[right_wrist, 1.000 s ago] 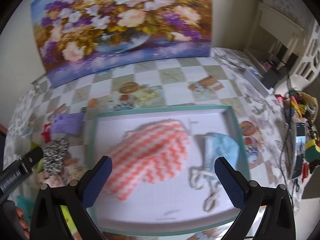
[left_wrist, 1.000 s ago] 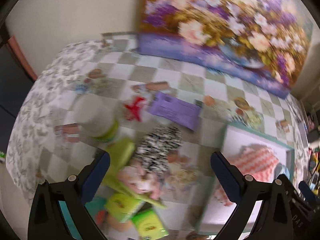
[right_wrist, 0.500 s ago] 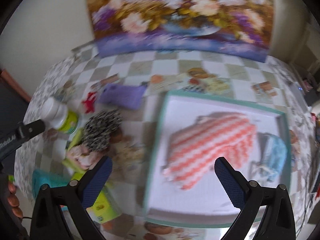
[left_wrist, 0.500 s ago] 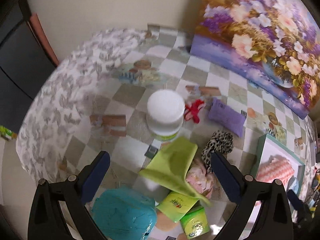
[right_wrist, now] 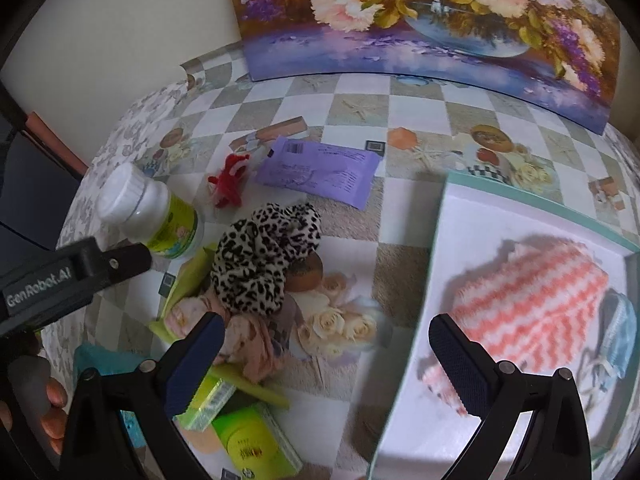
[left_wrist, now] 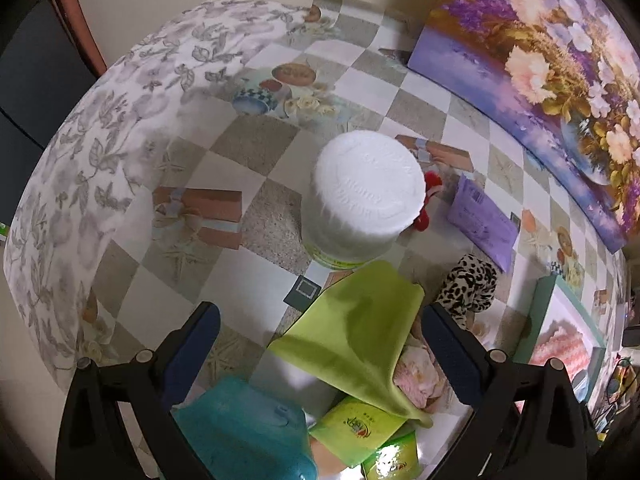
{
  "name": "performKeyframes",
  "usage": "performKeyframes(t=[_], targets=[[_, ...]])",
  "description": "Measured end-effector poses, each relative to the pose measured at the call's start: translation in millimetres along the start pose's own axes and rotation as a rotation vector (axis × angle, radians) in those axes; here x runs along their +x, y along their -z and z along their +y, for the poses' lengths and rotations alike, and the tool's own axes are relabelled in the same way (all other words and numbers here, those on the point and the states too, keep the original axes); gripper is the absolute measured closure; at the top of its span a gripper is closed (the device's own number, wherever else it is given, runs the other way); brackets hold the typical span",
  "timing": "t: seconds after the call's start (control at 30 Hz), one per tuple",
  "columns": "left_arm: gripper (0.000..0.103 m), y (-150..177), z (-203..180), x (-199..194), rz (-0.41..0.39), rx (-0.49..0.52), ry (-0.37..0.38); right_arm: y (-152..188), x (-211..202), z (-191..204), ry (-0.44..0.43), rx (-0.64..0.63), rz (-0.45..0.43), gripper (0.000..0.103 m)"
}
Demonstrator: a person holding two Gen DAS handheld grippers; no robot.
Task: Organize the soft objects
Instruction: 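Move the left gripper to the lime-green cloth while the right reaches the leopard scrunchie, then grasp the lime-green cloth with the left gripper while the right grasps the leopard scrunchie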
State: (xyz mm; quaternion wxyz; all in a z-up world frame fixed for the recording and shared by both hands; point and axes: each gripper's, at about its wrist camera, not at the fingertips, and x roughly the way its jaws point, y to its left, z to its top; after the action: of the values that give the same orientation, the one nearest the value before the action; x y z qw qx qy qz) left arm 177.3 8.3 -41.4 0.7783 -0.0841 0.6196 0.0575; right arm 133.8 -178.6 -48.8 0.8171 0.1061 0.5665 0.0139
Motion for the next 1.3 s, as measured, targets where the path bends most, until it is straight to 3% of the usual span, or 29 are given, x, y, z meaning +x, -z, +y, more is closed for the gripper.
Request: performKeyframes(t=[0.3,0.43,0.73,0.83,0.9,1.1,1.3], targets=[[0.002,-5.7,3.0,4.9,-0.014,-0.024,0.021,-8.9,20.6,14.9,-0.044,-0.053,-0.007,0.008],[0.002,-8.0,5.9,5.8,-0.035,-0.030,-0.019,-12.0,31.9,22.3,-0.055,-0.071,0.006,0.011],[0.002,-13.5,15.5,16.6,0.011,-0.067,-0.030,-15.6,49.9,33.5,-0.084,-0.087,0.023,0.019],[0.002,-14.1,16.9,20.2,0.029,-0.079,-0.025,-15.3,56.1,35.2,-0.097,-0.084,0.031,0.030],[0.002,-14.8,17.7,21.5,0.035,-0.085,-0.020,-14.1,59.2,35.0,-0.103,-0.081,0.038,0.046],[0.002,-15.0,16.0,20.5,0.044,-0.097,0.002,-12.9,59.5,28.5,-0.122,-0.058,0.028,0.065],[0.003,-13.7,9.2,21.6,0.062,-0.094,0.032,-11.9,57.3,16.3,-0.127,-0.021,0.029,0.075]])
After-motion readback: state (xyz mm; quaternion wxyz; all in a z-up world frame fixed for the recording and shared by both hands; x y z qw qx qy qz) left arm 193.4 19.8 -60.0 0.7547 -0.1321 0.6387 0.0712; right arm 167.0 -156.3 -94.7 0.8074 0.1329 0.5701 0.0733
